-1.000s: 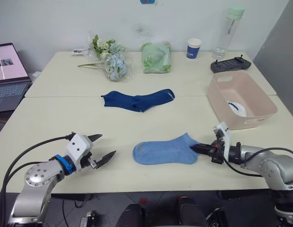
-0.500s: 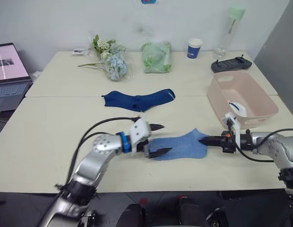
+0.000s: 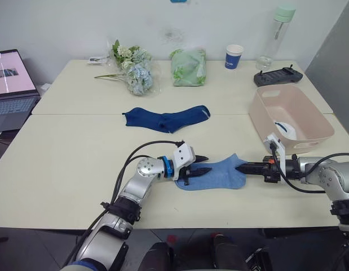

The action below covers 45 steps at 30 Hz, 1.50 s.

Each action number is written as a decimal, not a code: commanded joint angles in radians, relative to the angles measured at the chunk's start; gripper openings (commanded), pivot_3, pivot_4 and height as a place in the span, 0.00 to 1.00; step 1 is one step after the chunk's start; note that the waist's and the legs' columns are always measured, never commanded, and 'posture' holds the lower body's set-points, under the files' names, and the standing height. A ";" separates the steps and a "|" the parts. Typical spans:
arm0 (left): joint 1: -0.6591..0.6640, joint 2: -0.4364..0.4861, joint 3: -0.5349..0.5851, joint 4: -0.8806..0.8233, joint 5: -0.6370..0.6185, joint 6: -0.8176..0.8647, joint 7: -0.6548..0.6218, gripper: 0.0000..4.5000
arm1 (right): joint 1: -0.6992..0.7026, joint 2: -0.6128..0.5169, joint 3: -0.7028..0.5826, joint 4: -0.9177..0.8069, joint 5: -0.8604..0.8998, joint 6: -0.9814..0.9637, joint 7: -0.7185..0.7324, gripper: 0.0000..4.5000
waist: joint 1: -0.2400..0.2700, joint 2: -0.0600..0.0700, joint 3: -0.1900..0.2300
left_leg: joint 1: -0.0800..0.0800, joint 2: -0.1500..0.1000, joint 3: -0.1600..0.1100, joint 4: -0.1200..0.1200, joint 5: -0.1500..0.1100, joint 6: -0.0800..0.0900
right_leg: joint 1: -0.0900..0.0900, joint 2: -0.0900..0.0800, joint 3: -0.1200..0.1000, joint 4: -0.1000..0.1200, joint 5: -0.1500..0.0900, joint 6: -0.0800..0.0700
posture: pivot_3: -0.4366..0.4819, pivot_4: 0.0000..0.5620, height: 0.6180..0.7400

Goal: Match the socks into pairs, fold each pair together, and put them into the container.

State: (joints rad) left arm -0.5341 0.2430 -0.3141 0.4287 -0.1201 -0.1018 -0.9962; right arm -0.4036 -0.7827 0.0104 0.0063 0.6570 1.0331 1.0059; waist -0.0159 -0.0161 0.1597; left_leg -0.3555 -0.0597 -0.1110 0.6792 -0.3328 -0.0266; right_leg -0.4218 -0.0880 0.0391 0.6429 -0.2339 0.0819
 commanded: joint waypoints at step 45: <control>0.350 0.493 0.381 -0.900 -0.343 0.743 -0.052 0.01 | -0.141 0.383 0.015 -0.055 0.234 0.135 -0.142 0.00 | -0.021 0.002 -0.001 | -0.001 0.003 -0.002 -0.001 0.000 0.000 | -0.003 0.001 0.001 0.001 0.000 0.000 | 0.48 0.27 1.00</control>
State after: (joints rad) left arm -0.1976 0.7176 0.0003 -0.4244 -0.4333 0.6231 -1.0654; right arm -0.5300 -0.4046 0.0043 -0.0338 0.9036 1.1962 0.8405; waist -0.0371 -0.0145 0.1592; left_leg -0.3568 -0.0565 -0.1133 0.6776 -0.3329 -0.0263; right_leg -0.4253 -0.0867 0.0398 0.6444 -0.2338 0.0819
